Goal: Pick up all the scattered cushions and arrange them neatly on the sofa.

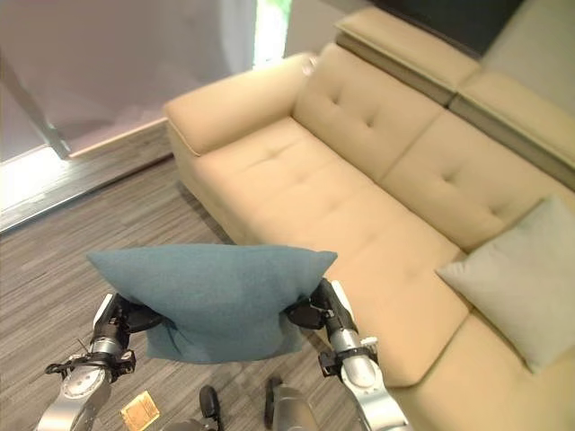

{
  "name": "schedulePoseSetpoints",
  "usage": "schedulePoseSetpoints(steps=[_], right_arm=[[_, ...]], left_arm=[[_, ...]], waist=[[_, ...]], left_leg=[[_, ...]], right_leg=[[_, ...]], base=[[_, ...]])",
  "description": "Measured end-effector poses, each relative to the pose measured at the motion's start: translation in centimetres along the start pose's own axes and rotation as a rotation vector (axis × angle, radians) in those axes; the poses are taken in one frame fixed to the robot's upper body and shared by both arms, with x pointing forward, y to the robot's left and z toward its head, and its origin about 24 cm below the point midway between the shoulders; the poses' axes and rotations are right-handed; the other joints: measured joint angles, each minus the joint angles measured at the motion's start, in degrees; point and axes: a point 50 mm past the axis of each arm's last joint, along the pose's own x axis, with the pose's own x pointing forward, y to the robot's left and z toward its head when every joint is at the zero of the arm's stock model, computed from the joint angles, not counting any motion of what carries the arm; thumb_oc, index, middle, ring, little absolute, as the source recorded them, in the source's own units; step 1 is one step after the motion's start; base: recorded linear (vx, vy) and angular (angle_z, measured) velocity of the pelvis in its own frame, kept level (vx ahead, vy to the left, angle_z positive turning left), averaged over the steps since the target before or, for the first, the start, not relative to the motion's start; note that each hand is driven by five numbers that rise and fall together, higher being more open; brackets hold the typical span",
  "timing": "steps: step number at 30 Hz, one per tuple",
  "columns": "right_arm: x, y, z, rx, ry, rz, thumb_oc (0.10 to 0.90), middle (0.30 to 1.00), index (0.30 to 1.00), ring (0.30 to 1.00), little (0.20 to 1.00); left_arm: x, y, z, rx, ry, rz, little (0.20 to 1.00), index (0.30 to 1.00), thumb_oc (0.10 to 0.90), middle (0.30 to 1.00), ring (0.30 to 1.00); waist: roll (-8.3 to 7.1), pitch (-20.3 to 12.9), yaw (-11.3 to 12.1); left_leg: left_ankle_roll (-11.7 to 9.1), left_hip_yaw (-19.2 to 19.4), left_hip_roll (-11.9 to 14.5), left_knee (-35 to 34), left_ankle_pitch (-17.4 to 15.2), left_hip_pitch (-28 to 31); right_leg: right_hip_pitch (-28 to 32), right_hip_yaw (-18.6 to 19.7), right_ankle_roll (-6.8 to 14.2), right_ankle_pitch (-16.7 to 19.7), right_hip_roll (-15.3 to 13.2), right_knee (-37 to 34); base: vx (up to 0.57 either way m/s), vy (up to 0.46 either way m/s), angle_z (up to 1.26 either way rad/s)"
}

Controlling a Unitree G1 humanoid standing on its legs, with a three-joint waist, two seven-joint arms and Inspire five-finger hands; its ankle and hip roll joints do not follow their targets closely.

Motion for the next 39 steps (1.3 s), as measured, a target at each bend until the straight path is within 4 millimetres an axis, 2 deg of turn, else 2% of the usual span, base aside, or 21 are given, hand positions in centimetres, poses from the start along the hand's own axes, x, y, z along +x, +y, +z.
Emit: schedulePoseSetpoints(steps=[1,3,5,6,8,9,10,13,15,16,18,20,21,23,26,28,29,30,33,36,39], right_arm=[[-0.1,0.0,-0.3,0.001,0.011,-0.001,0.400,0.300,0.300,0.300,0.300],[-0.9,-0.3,-1.2,0.010,0.048,-0.012,0.400,0.300,0.300,0.300,0.300],[-1.6,-1.0,-2.1,0.008,0.086,-0.035,0.400,0.300,0.300,0.300,0.300],[-1.7,-1.3,-2.2,0.005,0.091,-0.041,0.400,0.300,0.300,0.300,0.300],[-1.6,-1.8,-2.1,-0.001,0.088,-0.049,0.400,0.300,0.300,0.300,0.300],[-1.6,-2.1,-1.9,-0.007,0.082,-0.054,0.400,0.300,0.300,0.300,0.300],[-1.6,-2.4,-1.7,-0.016,0.076,-0.057,0.400,0.300,0.300,0.300,0.300],[-1.4,-2.9,-1.5,-0.014,0.066,-0.077,0.400,0.300,0.300,0.300,0.300],[-1.5,-3.2,-1.6,-0.007,0.070,-0.093,0.400,0.300,0.300,0.300,0.300],[-1.5,-3.3,-1.5,-0.004,0.068,-0.095,0.400,0.300,0.300,0.300,0.300],[-1.5,-3.3,-1.6,-0.001,0.069,-0.095,0.400,0.300,0.300,0.300,0.300],[-1.5,-3.1,-1.7,0.006,0.074,-0.091,0.400,0.300,0.300,0.300,0.300],[-1.8,-3.0,-2.0,0.015,0.087,-0.097,0.400,0.300,0.300,0.300,0.300],[-1.5,-2.9,-2.3,0.019,0.100,-0.098,0.400,0.300,0.300,0.300,0.300],[-1.8,-2.8,-2.7,0.016,0.117,-0.092,0.400,0.300,0.300,0.300,0.300],[-2.2,-3.1,-3.1,0.015,0.134,-0.102,0.400,0.300,0.300,0.300,0.300],[-2.4,-3.3,-3.2,0.014,0.140,-0.109,0.400,0.300,0.300,0.300,0.300],[-2.4,-3.4,-3.2,0.015,0.137,-0.114,0.400,0.300,0.300,0.300,0.300],[-2.3,-3.0,-2.9,0.022,0.124,-0.105,0.400,0.300,0.300,0.300,0.300],[-1.4,-1.6,-2.2,0.040,0.093,-0.058,0.400,0.300,0.300,0.300,0.300],[-0.7,-0.5,-1.6,0.066,0.068,-0.027,0.400,0.300,0.300,0.300,0.300]], left_arm=[[-0.1,-0.3,-0.3,-0.014,0.008,-0.002,0.300,0.300,0.400,0.300,0.300],[-0.6,-0.7,-1.1,-0.025,0.035,-0.007,0.300,0.300,0.400,0.300,0.300],[-1.1,-1.5,-1.8,-0.034,0.058,-0.036,0.300,0.300,0.400,0.300,0.300],[-1.1,-1.9,-1.9,-0.038,0.063,-0.048,0.300,0.300,0.400,0.300,0.300],[-1.0,-2.1,-1.7,-0.035,0.055,-0.064,0.300,0.300,0.400,0.300,0.300],[-0.9,-2.3,-1.6,-0.035,0.049,-0.071,0.300,0.300,0.400,0.300,0.300],[-0.9,-2.5,-1.5,-0.045,0.046,-0.073,0.300,0.300,0.400,0.300,0.300],[-0.8,-3.2,-1.2,-0.066,0.031,-0.088,0.300,0.300,0.400,0.300,0.300],[-0.8,-3.5,-0.8,-0.069,0.014,-0.103,0.300,0.300,0.400,0.300,0.300],[-0.7,-3.5,-0.6,-0.066,0.008,-0.107,0.300,0.300,0.400,0.300,0.300],[-0.8,-3.4,-0.8,-0.064,0.013,-0.111,0.300,0.300,0.400,0.300,0.300],[-0.9,-3.3,-0.9,-0.061,0.018,-0.113,0.300,0.300,0.400,0.300,0.300],[-0.9,-3.3,-0.7,-0.054,0.011,-0.127,0.300,0.300,0.400,0.300,0.300],[-0.9,-3.1,-0.7,-0.053,0.010,-0.115,0.300,0.300,0.400,0.300,0.300],[-1.0,-3.1,-0.8,-0.049,0.017,-0.119,0.300,0.300,0.400,0.300,0.300],[-1.0,-3.6,-0.9,-0.048,0.020,-0.137,0.300,0.300,0.400,0.300,0.300],[-1.1,-3.9,-1.0,-0.045,0.024,-0.151,0.300,0.300,0.400,0.300,0.300],[-1.1,-4.1,-0.9,-0.048,0.021,-0.156,0.300,0.300,0.400,0.300,0.300],[-0.9,-3.6,-0.6,-0.024,0.009,-0.154,0.300,0.300,0.400,0.300,0.300],[0.0,-1.8,0.9,0.029,-0.036,-0.114,0.300,0.300,0.400,0.300,0.300],[0.0,-0.7,1.0,0.024,-0.042,-0.062,0.300,0.300,0.400,0.300,0.300]], waist=[[-0.33,-0.16,-0.57],[-0.68,-0.24,-0.90],[0.51,-0.83,-1.12],[1.43,-1.33,-1.39],[1.19,-1.69,-1.54],[0.34,-2.05,-1.48],[0.48,-2.14,-0.66],[1.09,-2.58,-0.99],[-0.27,-2.78,-0.64],[-0.95,-2.58,-0.73],[-1.07,-2.60,-0.66],[-1.19,-2.48,-0.47],[-1.06,-2.87,-0.67],[-0.87,-2.82,1.20],[-0.14,-2.49,1.03],[1.73,-2.96,0.46],[3.01,-3.53,0.56],[3.72,-3.44,0.42],[2.55,-3.74,0.04],[2.31,-1.92,1.12],[2.09,-0.97,1.33]], left_leg=[[-0.36,0.00,-0.35,-0.07,-0.59,0.59],[-2.08,-0.26,-0.61,-0.11,-2.16,3.50],[-4.78,-0.77,1.44,1.10,-4.13,6.67],[-5.79,-1.33,2.88,2.12,-4.67,6.71],[-7.94,-2.54,5.74,11.53,-5.95,4.44],[-8.59,-3.25,7.60,22.73,-6.64,0.13],[-9.07,-3.56,8.79,27.83,-6.32,-1.21],[-9.87,-5.47,11.65,37.47,-7.05,-5.49],[-9.67,-4.91,11.16,34.32,-7.18,-7.53],[-9.78,-4.81,10.70,27.26,-6.91,-7.82],[-10.59,-4.97,11.08,19.22,-6.23,-9.18],[-10.93,-5.29,11.27,13.67,-2.92,-10.36],[-12.27,-8.58,10.35,9.87,-1.23,-11.89],[-12.52,-15.54,9.82,3.78,0.78,-12.07],[-11.84,-17.42,8.93,4.06,2.91,-12.52],[-10.08,-15.94,8.79,4.07,4.11,-10.37],[-7.78,-15.61,8.24,3.74,3.85,-8.04],[-6.55,-15.29,8.06,2.62,6.76,-7.16],[-3.49,-12.28,4.14,1.68,6.76,-5.61],[-1.10,-8.18,1.70,0.91,6.25,-2.86],[0.94,-6.50,1.41,-1.75,3.47,-0.01]], right_leg=[[0.38,-1.07,0.21,1.89,-0.08,-2.69],[2.45,0.21,-2.10,5.59,0.52,-4.05],[5.38,-0.43,-5.08,11.49,2.02,-3.79],[6.31,-1.46,-5.69,10.45,3.08,-4.09],[9.21,-2.31,-7.87,8.73,4.96,-5.08],[11.26,-2.64,-9.88,8.55,5.09,-6.05],[12.43,-2.30,-11.18,7.73,5.71,-6.31],[16.59,-2.03,-11.64,5.91,7.43,-8.32],[18.93,-0.77,-11.38,5.66,7.72,-10.88],[20.08,-1.27,-11.94,6.50,7.84,-12.15],[20.94,-0.69,-11.55,6.25,8.38,-12.48],[22.14,-0.50,-11.34,5.88,8.85,-12.61],[23.23,0.66,-9.80,4.82,9.53,-14.30],[23.85,2.91,-10.77,5.50,10.66,-14.66],[25.94,4.18,-10.16,4.79,10.70,-15.00],[27.94,5.02,-9.42,3.60,10.55,-15.00],[27.88,6.41,-7.98,1.83,10.25,-13.31],[27.06,7.20,-6.99,0.54,9.92,-11.23],[22.18,8.85,-3.32,-4.51,4.99,-0.30],[11.47,8.41,1.40,-7.63,0.27,21.08],[8.84,4.09,0.91,-8.13,-0.88,21.10]], base=[[0.45,-0.060,-0.25],[0.26,-0.039,-0.03],[0.32,-0.123,0.05],[0.38,-0.230,0.23],[0.24,-0.177,0.13],[0.14,-0.088,-0.08],[0.21,-0.118,-0.13],[0.19,-0.021,-0.09],[0.22,0.060,-0.09],[0.11,0.072,-0.21],[0.11,0.069,-0.25],[0.25,0.157,-0.27],[0.20,0.136,-0.35],[0.17,0.129,-0.62],[0.22,0.217,-0.36],[0.27,0.367,-0.36],[0.11,0.172,-0.35],[0.12,0.254,-0.48],[0.06,0.201,-0.33],[0.10,0.207,-0.39],[0.31,0.164,-0.44]])
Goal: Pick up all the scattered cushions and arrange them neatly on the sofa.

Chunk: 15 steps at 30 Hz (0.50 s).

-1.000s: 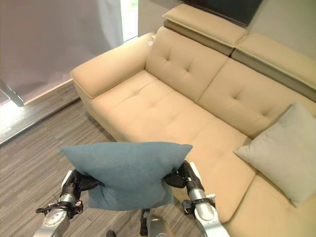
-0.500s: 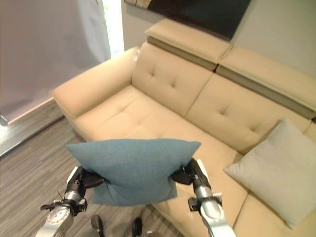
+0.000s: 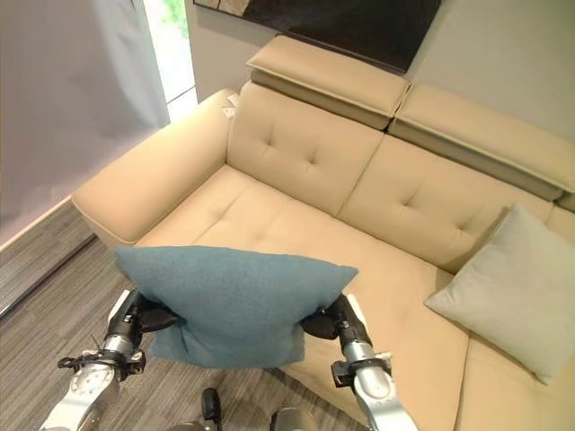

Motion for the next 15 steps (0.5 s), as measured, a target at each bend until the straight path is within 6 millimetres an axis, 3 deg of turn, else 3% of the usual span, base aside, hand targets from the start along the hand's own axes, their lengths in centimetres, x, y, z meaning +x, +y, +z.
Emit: schedulePoseSetpoints(steps=[3,6,9,12,15], right_arm=[[0.3,-0.1,0.6,-0.006,-0.022,0.008,0.400,0.300,0.300,0.300,0.300],[0.4,-0.3,0.4,-0.011,-0.010,0.004,0.400,0.300,0.300,0.300,0.300],[0.1,-1.1,-0.1,-0.021,0.011,-0.019,0.400,0.300,0.300,0.300,0.300],[-0.5,-1.7,-0.7,-0.029,0.033,-0.036,0.400,0.300,0.300,0.300,0.300],[-0.7,-2.7,-0.6,-0.051,0.035,-0.056,0.400,0.300,0.300,0.300,0.300]], left_arm=[[0.0,0.3,0.1,-0.001,-0.003,0.011,0.300,0.300,0.400,0.300,0.300],[-0.1,-0.3,-0.4,-0.035,0.010,0.017,0.300,0.300,0.400,0.300,0.300],[-0.3,-1.2,-0.9,-0.050,0.026,-0.006,0.300,0.300,0.400,0.300,0.300],[-0.6,-2.1,-1.3,-0.067,0.037,-0.029,0.300,0.300,0.400,0.300,0.300],[-0.5,-2.6,-1.3,-0.065,0.036,-0.057,0.300,0.300,0.400,0.300,0.300]], waist=[[-1.17,0.54,-0.07],[-2.05,0.41,-0.10],[-2.33,0.19,-0.59],[-1.34,-0.26,-0.94],[-1.06,-0.47,-1.41]], left_leg=[[-0.68,3.83,-0.56,0.00,-0.43,0.84],[-1.83,5.83,-0.87,-0.24,-2.27,1.65],[-4.01,5.86,-0.55,-0.04,-2.81,3.42],[-5.84,4.21,2.10,1.44,-3.98,4.55],[-6.70,1.53,3.21,5.48,-4.99,4.30]], right_leg=[[-3.44,-4.93,-1.37,2.15,-0.09,-9.52],[-5.27,-9.60,0.73,6.96,0.85,-18.26],[-1.46,-9.51,-3.47,16.72,2.63,-23.87],[1.00,-10.04,-5.96,14.89,5.17,-24.65],[3.36,-11.37,-7.82,14.64,5.89,-24.71]], base=[[0.28,0.042,-0.49],[0.29,0.021,-0.46],[0.21,0.004,-0.13],[0.31,-0.053,0.04],[0.11,-0.061,0.19]])
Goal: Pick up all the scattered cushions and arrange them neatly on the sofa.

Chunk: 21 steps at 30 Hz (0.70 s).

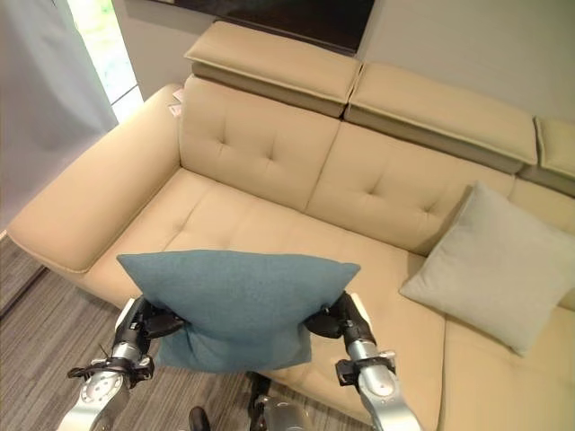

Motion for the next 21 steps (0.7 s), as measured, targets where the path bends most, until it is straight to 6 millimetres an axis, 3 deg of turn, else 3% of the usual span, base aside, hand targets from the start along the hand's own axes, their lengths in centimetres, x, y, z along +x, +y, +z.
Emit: schedulePoseSetpoints(steps=[2,3,4,5,6,8,9,10,12,15,16,17,18,21], right_arm=[[0.3,-0.4,0.5,-0.006,-0.017,-0.011,0.400,0.300,0.300,0.300,0.300],[0.6,-0.6,0.6,0.006,-0.023,-0.025,0.400,0.300,0.300,0.300,0.300],[0.5,-0.4,0.3,0.023,-0.009,-0.030,0.400,0.300,0.300,0.300,0.300],[0.0,0.1,-0.2,0.023,0.009,-0.007,0.400,0.300,0.300,0.300,0.300],[-0.3,0.2,-0.4,0.022,0.015,-0.002,0.400,0.300,0.300,0.300,0.300],[-0.3,-0.1,-0.3,0.016,0.013,-0.008,0.400,0.300,0.300,0.300,0.300],[-0.3,0.0,-0.4,0.020,0.014,-0.008,0.400,0.300,0.300,0.300,0.300],[-0.2,-0.2,-0.4,0.025,0.013,-0.026,0.400,0.300,0.300,0.300,0.300],[-0.1,-0.5,-0.2,0.017,0.009,-0.040,0.400,0.300,0.300,0.300,0.300],[-0.1,-0.7,-0.4,0.012,0.018,-0.049,0.400,0.300,0.300,0.300,0.300],[-0.4,-1.2,-0.6,0.002,0.025,-0.060,0.400,0.300,0.300,0.300,0.300],[-0.5,-1.4,-0.7,-0.006,0.032,-0.064,0.400,0.300,0.300,0.300,0.300],[-0.7,-1.5,-1.0,-0.005,0.042,-0.071,0.400,0.300,0.300,0.300,0.300],[-0.8,-0.8,-1.1,0.003,0.043,-0.048,0.400,0.300,0.300,0.300,0.300]], left_arm=[[0.1,-0.2,0.1,0.001,-0.005,-0.015,0.300,0.300,0.400,0.300,0.300],[0.4,-0.5,0.4,0.004,-0.014,-0.030,0.300,0.300,0.400,0.300,0.300],[0.7,-0.3,0.9,0.023,-0.029,-0.035,0.300,0.300,0.400,0.300,0.300],[0.2,0.1,0.3,0.023,-0.005,-0.019,0.300,0.300,0.400,0.300,0.300],[0.1,0.1,0.1,0.022,0.002,-0.019,0.300,0.300,0.400,0.300,0.300],[0.3,0.0,0.5,0.025,-0.014,-0.026,0.300,0.300,0.400,0.300,0.300],[0.4,0.0,0.5,0.028,-0.013,-0.026,0.300,0.300,0.400,0.300,0.300],[0.4,-0.1,0.5,0.024,-0.014,-0.029,0.300,0.300,0.400,0.300,0.300],[0.3,-0.5,0.3,0.010,-0.009,-0.032,0.300,0.300,0.400,0.300,0.300],[0.4,-1.0,0.2,0.009,-0.007,-0.047,0.300,0.300,0.400,0.300,0.300],[0.2,-1.4,-0.1,0.003,0.004,-0.058,0.300,0.300,0.400,0.300,0.300],[0.2,-1.8,-0.3,-0.005,0.009,-0.067,0.300,0.300,0.400,0.300,0.300],[0.2,-2.0,-0.2,-0.006,0.006,-0.074,0.300,0.300,0.400,0.300,0.300],[0.1,-1.0,0.0,0.032,0.006,-0.064,0.300,0.300,0.400,0.300,0.300]], waist=[[0.48,-0.31,-0.17],[-0.34,0.11,-0.52],[-2.06,0.25,0.41],[-2.50,-0.57,1.21],[-2.63,-1.36,0.99],[-3.52,-2.19,0.68],[-3.74,-2.12,0.61],[-3.83,-2.16,1.09],[-3.36,-2.00,2.32],[-2.27,-1.48,2.25],[0.08,-1.32,1.43],[1.46,-1.44,0.59],[1.91,-1.43,0.27],[1.31,-1.75,0.69]], left_leg=[[-0.02,-0.03,0.24,0.64,0.01,-0.10],[-4.39,-1.17,1.52,9.09,-2.20,-3.24],[-4.67,-1.01,2.29,21.65,-4.82,-9.01],[-3.03,-1.49,4.16,26.99,-6.64,-10.34],[-2.79,-1.66,4.41,26.22,-6.80,-10.48],[-1.80,-1.50,5.03,16.14,-6.72,-10.41],[-3.01,-3.38,5.42,11.82,-6.30,-10.43],[-4.57,-7.06,4.67,3.06,-4.36,-9.57],[-5.45,-13.85,4.79,-3.30,-0.85,-9.77],[-6.22,-19.61,4.47,-3.63,1.45,-11.94],[-4.75,-18.25,4.84,-3.45,2.38,-10.71],[-3.72,-18.44,4.95,-3.80,3.73,-9.85],[-3.34,-17.68,4.34,-3.87,6.77,-9.18],[-0.74,-12.23,-0.03,-5.52,7.68,-6.17]], right_leg=[[0.09,0.09,-0.31,-0.24,0.18,-0.03],[0.36,0.43,-1.70,-3.70,0.56,1.15],[-0.13,1.77,-3.76,-4.22,-0.24,2.75],[2.34,2.85,-5.11,-4.31,0.57,1.25],[2.90,3.32,-4.85,-5.01,0.64,0.89],[3.15,4.40,-4.14,-5.30,0.56,-0.65],[3.65,6.84,-3.74,-3.62,0.94,-1.15],[4.73,8.35,-3.00,-2.26,1.22,-4.05],[5.93,11.80,-2.41,-0.20,2.04,-7.45],[8.24,14.30,-1.88,1.07,2.44,-10.71],[9.96,14.70,-0.78,1.10,3.00,-11.54],[10.68,14.85,-0.22,0.75,3.22,-11.53],[10.89,15.85,0.89,0.37,2.41,-11.42],[9.88,19.32,3.95,-0.03,-2.84,-10.03]], base=[[0.36,-0.170,0.01],[0.16,-0.001,0.01],[0.12,0.044,-0.22],[0.19,0.086,-0.38],[0.20,0.120,-0.32],[0.21,0.190,-0.22],[0.23,0.214,-0.51],[0.10,0.096,-0.62],[0.17,0.156,-1.01],[0.17,0.210,-0.72],[0.12,0.197,-0.53],[0.17,0.274,-0.50],[0.17,0.281,-0.41],[0.12,0.246,-0.88]])
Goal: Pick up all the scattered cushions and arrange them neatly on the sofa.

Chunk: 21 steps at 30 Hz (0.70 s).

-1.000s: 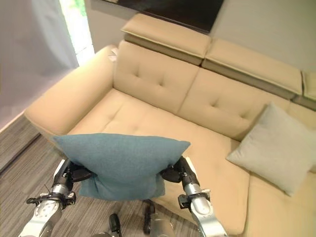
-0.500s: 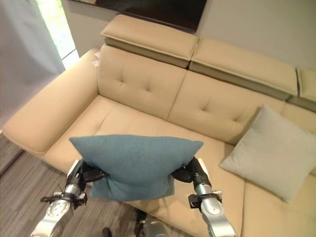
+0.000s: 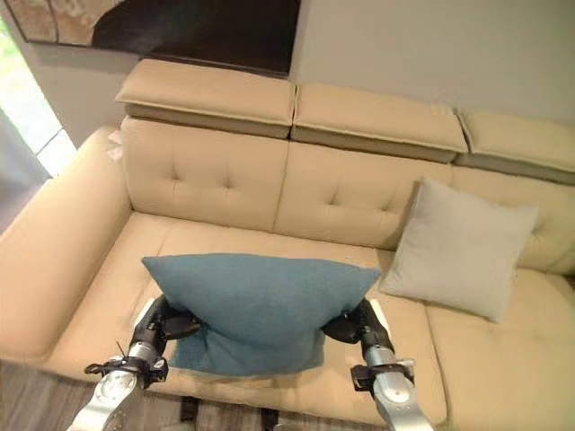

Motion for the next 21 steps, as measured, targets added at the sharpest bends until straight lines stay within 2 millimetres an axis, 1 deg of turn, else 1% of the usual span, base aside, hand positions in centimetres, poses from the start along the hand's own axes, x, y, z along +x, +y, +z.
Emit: schedulePoseSetpoints(steps=[1,2,3,4,5,6,7,8,9,11,12,13,14,16,18,19,21], right_arm=[[-0.2,0.5,-0.1,0.010,0.001,0.012,0.400,0.300,0.300,0.300,0.300],[-0.3,0.9,-0.2,0.014,0.004,0.023,0.400,0.300,0.300,0.300,0.300],[-0.3,1.4,-0.2,0.022,0.006,0.034,0.400,0.300,0.300,0.300,0.300],[-0.1,2.0,0.0,0.038,-0.003,0.042,0.400,0.300,0.300,0.300,0.300],[0.1,2.5,0.2,0.045,-0.012,0.052,0.400,0.300,0.300,0.300,0.300],[0.2,2.8,0.4,0.042,-0.020,0.066,0.400,0.300,0.300,0.300,0.300],[0.4,3.0,0.7,0.033,-0.028,0.071,0.400,0.300,0.300,0.300,0.300],[0.5,3.2,0.8,0.038,-0.034,0.075,0.400,0.300,0.300,0.300,0.300],[0.7,3.4,1.1,0.045,-0.042,0.077,0.400,0.300,0.300,0.300,0.300],[0.7,3.4,1.0,0.045,-0.042,0.077,0.400,0.300,0.300,0.300,0.300],[0.7,3.2,1.0,0.042,-0.040,0.071,0.400,0.300,0.300,0.300,0.300],[0.7,3.1,1.0,0.042,-0.040,0.067,0.400,0.300,0.300,0.300,0.300],[0.7,3.1,1.0,0.040,-0.040,0.065,0.400,0.300,0.300,0.300,0.300],[0.6,2.8,0.7,0.037,-0.032,0.053,0.400,0.300,0.300,0.300,0.300],[0.6,2.7,0.8,0.027,-0.033,0.051,0.400,0.300,0.300,0.300,0.300],[0.6,2.6,0.8,0.023,-0.036,0.046,0.400,0.300,0.300,0.300,0.300],[0.7,2.6,1.0,0.021,-0.040,0.040,0.400,0.300,0.300,0.300,0.300]], left_arm=[[0.0,0.4,0.2,0.003,-0.005,0.012,0.300,0.300,0.400,0.300,0.300],[0.1,0.6,0.3,0.000,-0.012,0.024,0.300,0.300,0.400,0.300,0.300],[0.1,0.9,0.5,0.001,-0.018,0.035,0.300,0.300,0.400,0.300,0.300],[0.0,1.4,0.6,0.009,-0.019,0.051,0.300,0.300,0.400,0.300,0.300],[0.0,1.9,0.6,0.015,-0.019,0.064,0.300,0.300,0.400,0.300,0.300],[0.0,2.4,0.9,0.022,-0.027,0.080,0.300,0.300,0.400,0.300,0.300],[0.0,2.7,1.0,0.023,-0.033,0.089,0.300,0.300,0.400,0.300,0.300],[0.0,3.0,1.2,0.028,-0.040,0.097,0.300,0.300,0.400,0.300,0.300],[0.0,3.2,1.3,0.027,-0.041,0.105,0.300,0.300,0.400,0.300,0.300],[-0.1,3.3,1.2,0.024,-0.039,0.110,0.300,0.300,0.400,0.300,0.300],[0.0,3.3,1.2,0.025,-0.041,0.109,0.300,0.300,0.400,0.300,0.300],[-0.1,3.3,1.2,0.022,-0.039,0.110,0.300,0.300,0.400,0.300,0.300],[-0.2,3.1,0.9,0.014,-0.033,0.111,0.300,0.300,0.400,0.300,0.300],[-0.4,2.7,0.5,-0.007,-0.023,0.110,0.300,0.300,0.400,0.300,0.300],[-0.6,2.6,0.2,-0.014,-0.013,0.112,0.300,0.300,0.400,0.300,0.300],[-0.7,2.5,0.0,-0.018,-0.006,0.113,0.300,0.300,0.400,0.300,0.300],[-0.7,2.4,-0.1,-0.027,-0.006,0.116,0.300,0.300,0.400,0.300,0.300]], waist=[[0.04,-0.13,-0.20],[-0.11,-0.20,-0.51],[-0.30,-0.12,-0.33],[-0.35,-0.13,0.42],[-0.31,-0.12,0.76],[-0.63,-0.05,0.22],[-0.63,-0.01,0.90],[-1.23,0.22,0.89],[-1.34,0.34,1.29],[-1.69,0.33,1.58],[-1.88,0.29,1.14],[-1.93,0.29,0.82],[-1.94,0.27,0.90],[-1.62,0.14,0.33],[-1.58,0.12,0.59],[-1.47,0.06,0.57],[-1.15,-0.09,0.54]], left_leg=[[0.97,1.48,-1.73,0.04,-0.25,0.60],[1.86,2.46,-2.75,0.05,-0.37,0.81],[2.71,3.61,-3.42,0.08,-0.61,1.22],[3.39,5.25,-3.54,0.06,-1.07,1.54],[3.43,6.74,-3.43,0.08,-1.12,1.71],[3.77,7.97,-3.85,0.10,-1.54,2.26],[3.99,9.28,-3.59,0.08,-1.93,2.50],[4.08,10.59,-3.81,0.09,-2.47,3.12],[4.19,11.88,-3.61,0.05,-2.90,3.47],[4.15,12.98,-3.68,0.02,-3.41,4.26],[4.06,13.15,-3.80,0.00,-3.71,4.40],[3.42,13.43,-3.75,-0.07,-4.20,4.39],[3.30,13.33,-3.75,0.00,-4.18,4.40],[3.12,12.31,-3.24,0.01,-3.63,3.96],[2.89,12.46,-2.53,-0.01,-3.51,3.90],[2.56,12.50,-2.05,-0.01,-3.44,3.92],[2.18,12.45,-1.54,-0.01,-3.49,3.99]], right_leg=[[-0.04,0.11,1.76,0.41,-1.71,0.13],[-0.38,0.73,2.59,0.54,-2.88,0.62],[-1.48,1.48,3.13,0.63,-3.33,1.44],[-2.97,1.87,3.15,0.66,-3.39,3.25],[-3.70,2.54,3.36,0.49,-3.45,4.43],[-4.65,2.65,4.29,1.37,-3.60,4.87],[-4.99,2.64,4.62,1.27,-3.76,5.61],[-5.87,2.03,4.98,1.94,-3.43,6.14],[-6.69,0.60,5.20,1.79,-3.31,7.53],[-6.82,-1.99,5.23,1.72,-3.81,7.60],[-6.32,-3.66,5.43,1.48,-4.11,6.60],[-6.14,-5.14,5.23,1.33,-3.94,5.74],[-5.24,-6.88,4.01,2.06,-4.25,3.90],[-4.19,-6.61,2.91,2.99,-3.11,1.80],[-3.85,-6.73,2.18,3.53,-2.44,0.71],[-3.01,-6.79,1.60,4.19,-1.73,-1.02],[-2.72,-6.84,1.34,4.46,-1.17,-1.49]], base=[[0.07,0.268,-0.50],[0.04,0.245,-0.45],[0.03,0.186,-0.55],[0.00,0.144,-0.69],[0.00,0.095,-0.79],[0.01,0.165,-0.68],[0.04,0.106,-0.73],[0.04,0.104,-0.72],[0.05,0.055,-0.69],[0.07,0.028,-0.42],[0.09,0.010,-0.15],[0.16,-0.021,-0.08],[0.07,-0.032,-0.01],[0.11,-0.041,0.11],[0.12,-0.041,0.00],[0.13,-0.044,-0.03],[0.09,-0.038,-0.02]])
